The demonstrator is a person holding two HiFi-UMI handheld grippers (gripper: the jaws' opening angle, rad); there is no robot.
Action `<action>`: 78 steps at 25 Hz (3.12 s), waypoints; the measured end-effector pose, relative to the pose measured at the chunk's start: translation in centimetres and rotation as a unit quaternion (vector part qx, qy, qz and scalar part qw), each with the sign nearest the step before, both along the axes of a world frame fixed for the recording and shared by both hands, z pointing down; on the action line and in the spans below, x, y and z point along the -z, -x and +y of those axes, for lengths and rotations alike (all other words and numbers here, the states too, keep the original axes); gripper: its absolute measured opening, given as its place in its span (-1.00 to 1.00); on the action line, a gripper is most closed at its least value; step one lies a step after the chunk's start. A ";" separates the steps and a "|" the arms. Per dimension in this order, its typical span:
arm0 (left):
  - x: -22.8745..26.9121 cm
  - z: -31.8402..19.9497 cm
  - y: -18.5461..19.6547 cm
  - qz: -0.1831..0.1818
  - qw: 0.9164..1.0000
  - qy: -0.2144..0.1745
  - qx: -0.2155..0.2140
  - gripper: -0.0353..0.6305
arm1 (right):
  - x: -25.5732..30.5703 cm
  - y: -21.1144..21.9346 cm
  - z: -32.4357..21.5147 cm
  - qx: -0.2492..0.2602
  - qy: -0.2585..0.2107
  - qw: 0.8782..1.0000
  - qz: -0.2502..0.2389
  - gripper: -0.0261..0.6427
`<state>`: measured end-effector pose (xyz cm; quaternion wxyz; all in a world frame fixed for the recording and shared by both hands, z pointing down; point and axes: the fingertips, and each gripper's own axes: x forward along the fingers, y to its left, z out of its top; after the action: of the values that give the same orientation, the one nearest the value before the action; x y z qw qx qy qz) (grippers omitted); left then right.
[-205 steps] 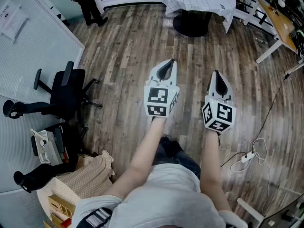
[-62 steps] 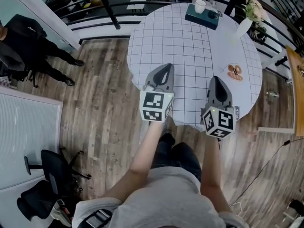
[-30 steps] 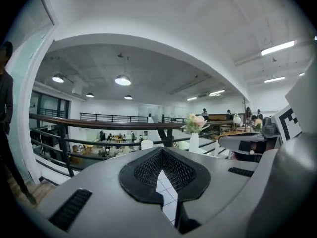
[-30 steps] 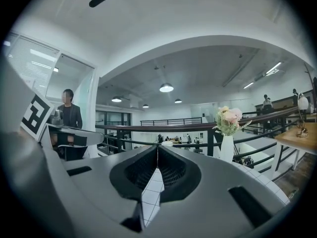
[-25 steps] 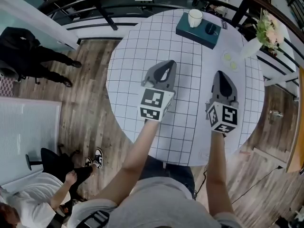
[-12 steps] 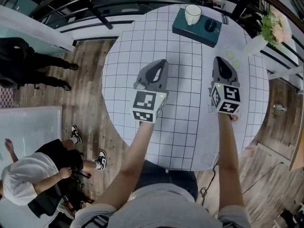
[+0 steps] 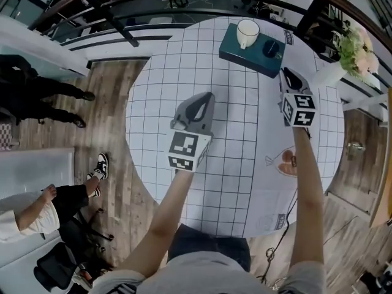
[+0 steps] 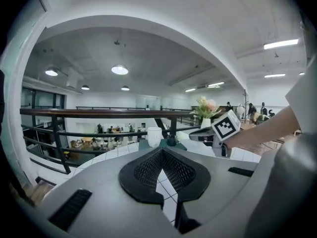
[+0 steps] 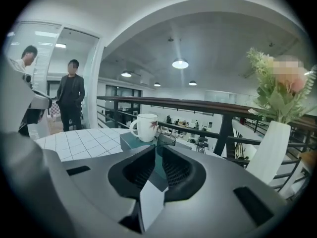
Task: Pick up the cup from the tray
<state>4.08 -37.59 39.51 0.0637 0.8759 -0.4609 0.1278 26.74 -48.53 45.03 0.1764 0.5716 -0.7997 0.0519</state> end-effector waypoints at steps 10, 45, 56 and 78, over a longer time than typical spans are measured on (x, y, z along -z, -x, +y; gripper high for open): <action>-1.6 -3.4 0.4 0.000 1.000 0.008 0.003 -0.88 | -2.5 -2.1 -6.6 0.015 0.040 0.999 -0.015 -0.58; -2.7 -5.8 -1.6 0.001 1.000 0.014 -0.011 -0.88 | -5.0 -0.8 -7.5 0.065 0.064 0.996 0.003 -0.80; -1.2 -4.3 -2.0 0.014 1.000 0.008 -0.010 -0.88 | -0.2 -1.0 -1.5 0.088 0.033 0.995 -0.019 -0.80; 0.2 -1.3 -1.3 0.014 1.000 0.002 -0.017 -0.88 | -9.4 1.9 6.3 0.078 0.130 0.988 -0.019 -0.80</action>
<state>5.33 -38.90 39.34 0.0696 0.8852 -0.4447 0.1179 24.81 -42.21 54.46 0.2378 0.4782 -0.8315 0.1526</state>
